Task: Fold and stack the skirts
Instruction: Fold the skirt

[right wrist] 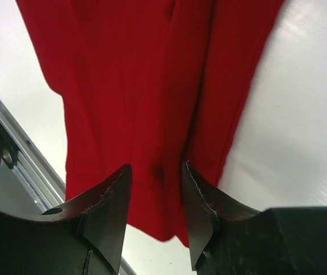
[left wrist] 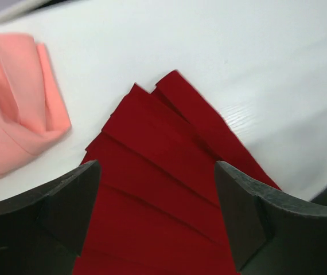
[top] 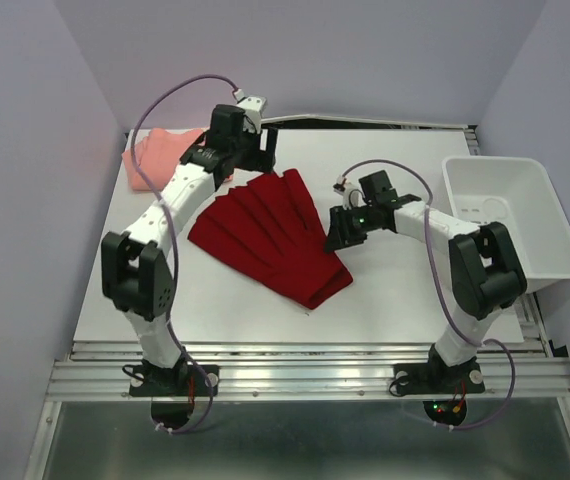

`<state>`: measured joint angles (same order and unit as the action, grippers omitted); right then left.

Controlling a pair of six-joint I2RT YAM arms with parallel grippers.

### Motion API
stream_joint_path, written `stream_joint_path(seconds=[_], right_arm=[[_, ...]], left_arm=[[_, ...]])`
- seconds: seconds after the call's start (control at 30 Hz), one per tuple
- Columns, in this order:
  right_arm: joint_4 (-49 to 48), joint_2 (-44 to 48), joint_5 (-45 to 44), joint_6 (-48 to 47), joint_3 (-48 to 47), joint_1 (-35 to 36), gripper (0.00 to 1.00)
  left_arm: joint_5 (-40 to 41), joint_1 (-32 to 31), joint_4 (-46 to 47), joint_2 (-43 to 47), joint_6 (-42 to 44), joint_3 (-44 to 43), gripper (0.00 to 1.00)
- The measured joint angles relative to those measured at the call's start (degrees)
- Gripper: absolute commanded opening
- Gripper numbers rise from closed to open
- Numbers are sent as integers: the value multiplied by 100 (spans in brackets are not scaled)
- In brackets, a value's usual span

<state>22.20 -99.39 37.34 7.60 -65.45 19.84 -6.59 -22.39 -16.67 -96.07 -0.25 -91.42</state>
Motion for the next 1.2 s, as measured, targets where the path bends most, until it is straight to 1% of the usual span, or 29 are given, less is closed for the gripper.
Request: stream_joint_path(seconds=[0.07, 0.13, 0.17, 0.27, 0.3, 0.33, 0.37, 0.47, 0.53, 0.7, 0.93, 1.07, 1.2], right_arm=[[22, -216, -205, -46, -4, 262, 46], [39, -337, -369, -81, -4, 417, 46], [52, -378, -487, -107, -4, 487, 45], [109, -404, -763, -184, -11, 584, 36], [140, -404, -811, -208, -28, 599, 31], [164, -404, -863, -238, -57, 619, 25], [184, -404, -876, -258, -83, 627, 14], [199, -404, -896, -286, -144, 686, 4], [245, -404, -914, -328, -184, 730, 1], [317, -299, -1113, -498, -229, 1003, 1], [304, -90, -1322, -901, -229, 1700, 1], [278, -33, -1397, -1047, -229, 1897, 1], [269, -31, -1464, -1123, -229, 1917, 1]], left_arm=[[269, 2, -177, -846, -192, -481, 88], [459, 2, -369, -1434, -291, -833, 87], [638, 2, -470, -1845, -354, -1121, 85], [870, 2, -516, -2374, -444, -1401, 82], [916, 2, -535, -2448, -476, -1436, 82], [957, 2, -549, -2514, -507, -1460, 82], [979, 2, -549, -2551, -533, -1460, 82], [1008, 2, -533, -2559, -608, -1473, 82], [994, 2, -498, -2559, -660, -1521, 83], [911, 0, -415, -2559, -804, -1534, 84], [896, -20, -407, -2562, -953, -1534, 86], [896, -55, -354, -2669, -1021, -1582, 86], [881, -122, -306, -2879, -1043, -1602, 81]])
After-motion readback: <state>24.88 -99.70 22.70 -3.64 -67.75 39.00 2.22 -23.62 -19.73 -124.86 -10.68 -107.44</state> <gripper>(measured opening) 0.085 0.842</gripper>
